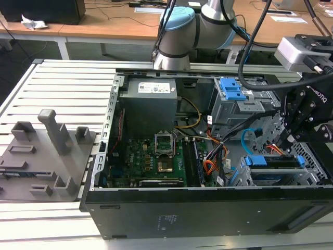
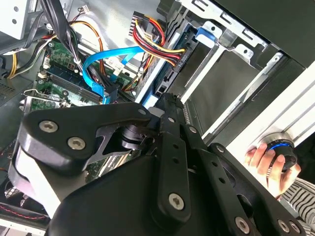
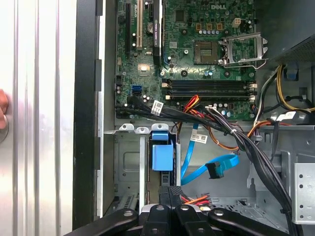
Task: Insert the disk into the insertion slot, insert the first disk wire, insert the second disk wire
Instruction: 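Insert the first disk wire, then insert the second disk wire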
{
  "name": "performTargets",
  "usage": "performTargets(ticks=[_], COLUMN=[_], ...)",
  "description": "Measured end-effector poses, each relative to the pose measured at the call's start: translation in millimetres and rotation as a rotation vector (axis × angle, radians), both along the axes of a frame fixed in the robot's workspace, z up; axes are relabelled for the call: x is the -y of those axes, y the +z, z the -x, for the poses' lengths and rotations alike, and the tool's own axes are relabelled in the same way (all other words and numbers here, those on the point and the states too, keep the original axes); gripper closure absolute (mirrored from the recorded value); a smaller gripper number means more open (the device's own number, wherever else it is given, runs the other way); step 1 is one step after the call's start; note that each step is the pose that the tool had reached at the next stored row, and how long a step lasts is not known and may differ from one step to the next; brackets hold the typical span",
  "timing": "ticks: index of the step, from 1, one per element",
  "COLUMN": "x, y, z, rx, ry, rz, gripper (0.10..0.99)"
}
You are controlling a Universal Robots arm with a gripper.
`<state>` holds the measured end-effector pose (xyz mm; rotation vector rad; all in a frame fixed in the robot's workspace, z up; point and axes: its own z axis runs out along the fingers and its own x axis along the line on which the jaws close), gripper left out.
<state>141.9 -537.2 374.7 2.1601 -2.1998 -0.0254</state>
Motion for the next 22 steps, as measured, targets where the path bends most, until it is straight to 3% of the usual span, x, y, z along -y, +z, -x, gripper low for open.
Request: performTargets(ticks=[8, 9, 10, 11, 12, 14, 22], x=[0.0, 0.0, 0.0, 0.0, 0.0, -0.1, -21.5], y=[0.0, 0.0, 0.0, 0.0, 0.0, -0.1, 0.0], z=[0.2, 0.2, 0.3, 0.3, 0.3, 0.3, 0.3], rx=[0.0000, 0.0000, 0.0000, 0.0000, 0.0000, 0.0000, 0.0000], ry=[0.000, 0.000, 0.000, 0.000, 0.000, 0.000, 0.000], rz=[0.000, 0.000, 0.000, 0.000, 0.000, 0.000, 0.001], gripper=[0.973, 0.918, 0.792, 0.792, 0.725, 0.725, 0.725])
